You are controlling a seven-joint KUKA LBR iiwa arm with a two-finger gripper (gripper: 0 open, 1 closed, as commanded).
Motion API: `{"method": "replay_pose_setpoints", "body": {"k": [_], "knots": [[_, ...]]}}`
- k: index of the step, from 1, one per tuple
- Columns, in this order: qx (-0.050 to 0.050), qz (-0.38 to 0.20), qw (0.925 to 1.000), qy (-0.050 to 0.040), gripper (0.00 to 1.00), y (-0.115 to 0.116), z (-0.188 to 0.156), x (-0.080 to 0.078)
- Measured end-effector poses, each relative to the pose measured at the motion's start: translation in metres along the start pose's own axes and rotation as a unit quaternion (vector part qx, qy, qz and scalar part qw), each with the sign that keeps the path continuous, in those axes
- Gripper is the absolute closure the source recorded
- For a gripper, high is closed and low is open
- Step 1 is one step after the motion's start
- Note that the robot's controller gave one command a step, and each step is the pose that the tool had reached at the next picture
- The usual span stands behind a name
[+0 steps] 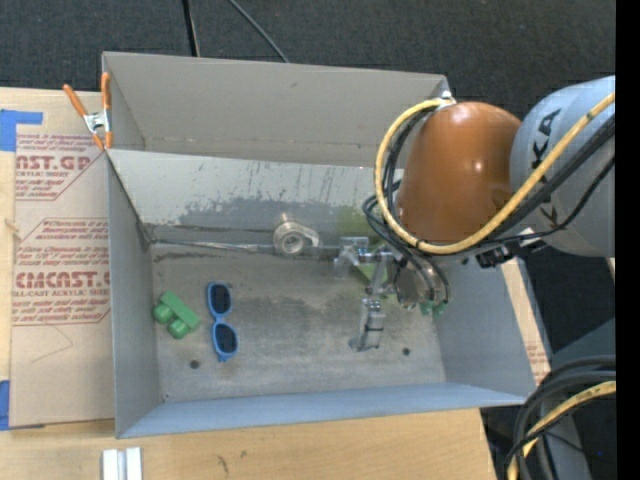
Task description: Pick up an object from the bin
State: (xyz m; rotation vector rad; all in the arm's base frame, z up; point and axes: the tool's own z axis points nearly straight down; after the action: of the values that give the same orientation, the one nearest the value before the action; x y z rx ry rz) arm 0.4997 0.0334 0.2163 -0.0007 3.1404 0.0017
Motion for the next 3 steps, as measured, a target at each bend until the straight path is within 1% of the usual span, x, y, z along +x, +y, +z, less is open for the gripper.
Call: {"method": "replay_pose_setpoints", "body": {"k": [1, 2, 3], "knots": [[0.001, -0.088, 0.9962, -0.0021, 0.00, -0.009, 0.012, -0.080], [0.002, -0.081, 0.9967, 0.0012, 0.00, -0.084, 0.042, -0.071], [-0.001, 0.028, 0.9996, 0.0022, 0.00, -0.105, 0.131, -0.073]]}}
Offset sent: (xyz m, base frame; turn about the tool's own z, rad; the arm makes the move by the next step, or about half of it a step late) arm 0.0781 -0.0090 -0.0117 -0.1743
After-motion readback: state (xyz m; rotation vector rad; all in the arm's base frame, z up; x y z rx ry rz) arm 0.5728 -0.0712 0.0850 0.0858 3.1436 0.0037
